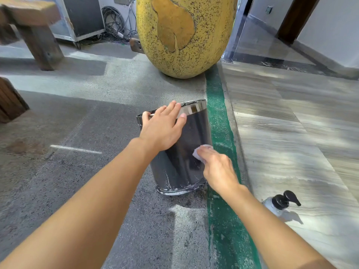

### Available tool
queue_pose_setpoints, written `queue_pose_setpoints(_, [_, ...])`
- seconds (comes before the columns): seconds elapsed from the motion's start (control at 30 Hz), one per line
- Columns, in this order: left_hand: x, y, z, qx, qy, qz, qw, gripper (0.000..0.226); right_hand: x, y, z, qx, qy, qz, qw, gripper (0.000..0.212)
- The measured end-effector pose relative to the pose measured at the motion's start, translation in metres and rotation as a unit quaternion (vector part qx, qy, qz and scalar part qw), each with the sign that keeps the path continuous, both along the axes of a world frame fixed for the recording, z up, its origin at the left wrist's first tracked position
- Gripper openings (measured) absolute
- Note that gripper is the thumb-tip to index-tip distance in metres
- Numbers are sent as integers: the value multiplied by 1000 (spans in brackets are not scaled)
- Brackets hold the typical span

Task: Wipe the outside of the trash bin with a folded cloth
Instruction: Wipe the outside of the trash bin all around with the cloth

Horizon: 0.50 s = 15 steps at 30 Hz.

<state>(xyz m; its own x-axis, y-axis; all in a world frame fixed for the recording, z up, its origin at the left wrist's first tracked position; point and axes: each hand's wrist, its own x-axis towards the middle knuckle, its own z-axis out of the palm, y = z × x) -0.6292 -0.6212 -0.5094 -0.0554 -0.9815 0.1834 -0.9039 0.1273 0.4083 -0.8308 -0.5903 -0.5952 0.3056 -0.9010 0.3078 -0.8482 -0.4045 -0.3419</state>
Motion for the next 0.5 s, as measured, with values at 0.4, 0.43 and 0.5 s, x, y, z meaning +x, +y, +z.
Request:
queue_pose_setpoints(0.4, [30,-2,4,-15,114,-54,992,58,-43,36,-60,88,27,-5,996,54])
queue_pose_setpoints(0.43, [36,1,-1,-35,82,-72,993,59,-45,37,-61,92,31,-1,995,52])
queue_pose_setpoints(0.5, [42,5,-13,-45,36,-88,994,58,-48,39,-62,103,39,9,994,47])
